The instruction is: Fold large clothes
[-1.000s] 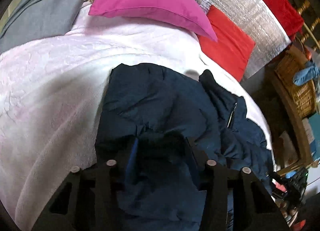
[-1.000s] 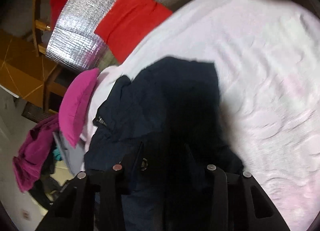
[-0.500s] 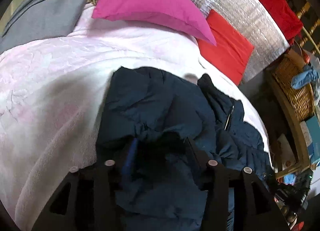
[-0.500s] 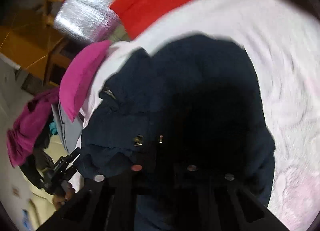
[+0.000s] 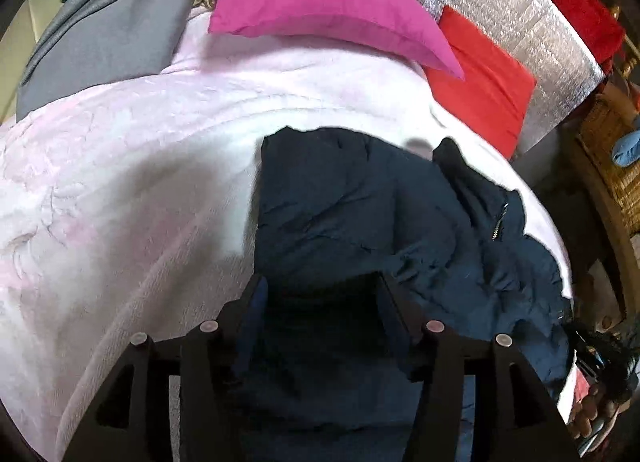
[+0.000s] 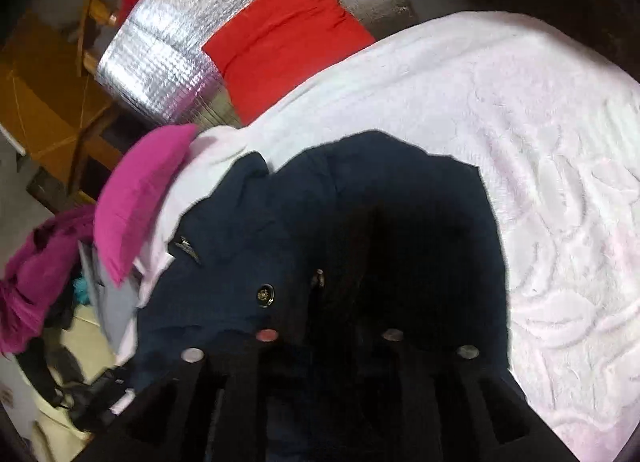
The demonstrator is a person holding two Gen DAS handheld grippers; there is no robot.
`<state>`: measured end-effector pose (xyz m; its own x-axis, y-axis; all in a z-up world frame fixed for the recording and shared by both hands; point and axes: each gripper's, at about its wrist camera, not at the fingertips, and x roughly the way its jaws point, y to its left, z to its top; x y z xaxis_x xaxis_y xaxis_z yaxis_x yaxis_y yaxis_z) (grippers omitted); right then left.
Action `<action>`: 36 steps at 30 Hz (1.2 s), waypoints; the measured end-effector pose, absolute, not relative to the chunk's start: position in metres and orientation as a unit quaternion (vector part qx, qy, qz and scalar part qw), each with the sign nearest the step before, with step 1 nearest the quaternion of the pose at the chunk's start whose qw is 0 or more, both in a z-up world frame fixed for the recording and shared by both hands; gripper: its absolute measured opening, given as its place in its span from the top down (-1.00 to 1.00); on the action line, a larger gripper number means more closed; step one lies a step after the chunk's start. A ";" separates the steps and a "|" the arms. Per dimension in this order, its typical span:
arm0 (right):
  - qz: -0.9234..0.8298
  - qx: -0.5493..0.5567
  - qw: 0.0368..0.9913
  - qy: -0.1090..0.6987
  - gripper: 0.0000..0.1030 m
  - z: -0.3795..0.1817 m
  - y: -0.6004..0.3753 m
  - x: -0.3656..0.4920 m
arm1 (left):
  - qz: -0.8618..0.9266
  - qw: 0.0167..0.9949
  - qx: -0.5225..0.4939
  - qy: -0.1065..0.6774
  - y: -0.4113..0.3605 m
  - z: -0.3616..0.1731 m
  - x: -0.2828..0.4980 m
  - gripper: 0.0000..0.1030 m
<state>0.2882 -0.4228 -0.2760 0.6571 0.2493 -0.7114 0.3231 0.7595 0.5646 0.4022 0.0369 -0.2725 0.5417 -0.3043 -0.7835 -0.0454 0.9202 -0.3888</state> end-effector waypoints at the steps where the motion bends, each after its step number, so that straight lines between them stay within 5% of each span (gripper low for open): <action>1: -0.023 0.354 0.845 0.400 0.01 -0.265 -0.428 0.281 | -0.077 0.858 -0.189 0.472 0.038 -0.271 0.402 -0.11; 3: -0.038 0.349 0.860 0.369 -0.30 -0.248 -0.439 0.261 | -0.075 0.857 -0.186 0.474 0.040 -0.270 0.401 -0.12; 12: -0.046 0.369 0.822 0.431 -0.27 -0.277 -0.462 0.249 | -0.081 0.844 -0.191 0.495 0.040 -0.288 0.401 -0.16; 16: -0.046 0.309 0.833 0.458 0.49 -0.275 -0.430 0.262 | -0.086 0.849 -0.190 0.486 0.040 -0.285 0.400 0.26; 19: -0.048 0.298 0.848 0.436 0.69 -0.259 -0.422 0.262 | -0.086 0.853 -0.192 0.478 0.041 -0.278 0.400 0.29; 23: -0.079 0.287 0.837 0.459 0.70 -0.278 -0.427 0.270 | -0.071 0.842 -0.165 0.508 0.038 -0.292 0.405 0.13; 27: -0.063 0.318 0.831 0.452 0.63 -0.275 -0.437 0.260 | -0.078 0.842 -0.166 0.507 0.050 -0.269 0.387 0.09; 29: -0.054 0.320 0.841 0.434 0.39 -0.254 -0.438 0.244 | -0.084 0.855 -0.152 0.489 0.057 -0.251 0.368 -0.06; 31: -0.043 0.309 0.854 0.418 -0.47 -0.238 -0.438 0.221 | -0.083 0.869 -0.131 0.471 0.066 -0.237 0.339 -0.32; 36: -0.022 0.287 0.863 0.415 -0.47 -0.220 -0.441 0.148 | -0.077 0.873 -0.104 0.470 0.096 -0.237 0.262 -0.37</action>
